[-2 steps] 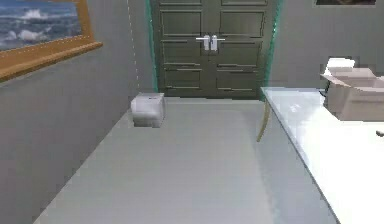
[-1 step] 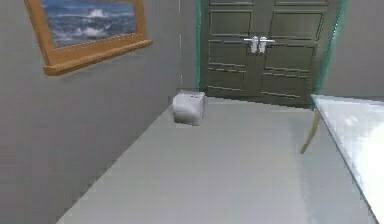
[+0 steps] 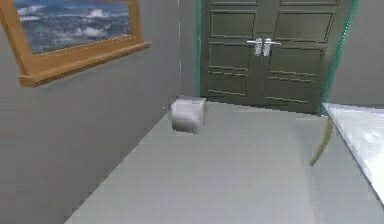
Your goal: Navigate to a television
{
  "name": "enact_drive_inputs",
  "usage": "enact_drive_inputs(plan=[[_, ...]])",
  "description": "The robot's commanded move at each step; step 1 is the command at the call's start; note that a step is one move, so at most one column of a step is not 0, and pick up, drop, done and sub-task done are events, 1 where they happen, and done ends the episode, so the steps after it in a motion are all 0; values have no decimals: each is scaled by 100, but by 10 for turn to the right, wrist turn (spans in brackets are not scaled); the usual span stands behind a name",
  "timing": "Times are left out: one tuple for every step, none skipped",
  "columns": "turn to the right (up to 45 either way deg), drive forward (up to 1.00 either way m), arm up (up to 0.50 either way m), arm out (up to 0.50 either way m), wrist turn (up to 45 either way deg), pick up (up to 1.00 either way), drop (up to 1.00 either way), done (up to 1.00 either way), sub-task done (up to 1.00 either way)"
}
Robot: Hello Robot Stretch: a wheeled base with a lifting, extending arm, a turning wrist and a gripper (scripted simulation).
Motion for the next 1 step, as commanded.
enact_drive_inputs(plan=[[150, 0, 0, 0, 0, 0, 0, 0, 0]])
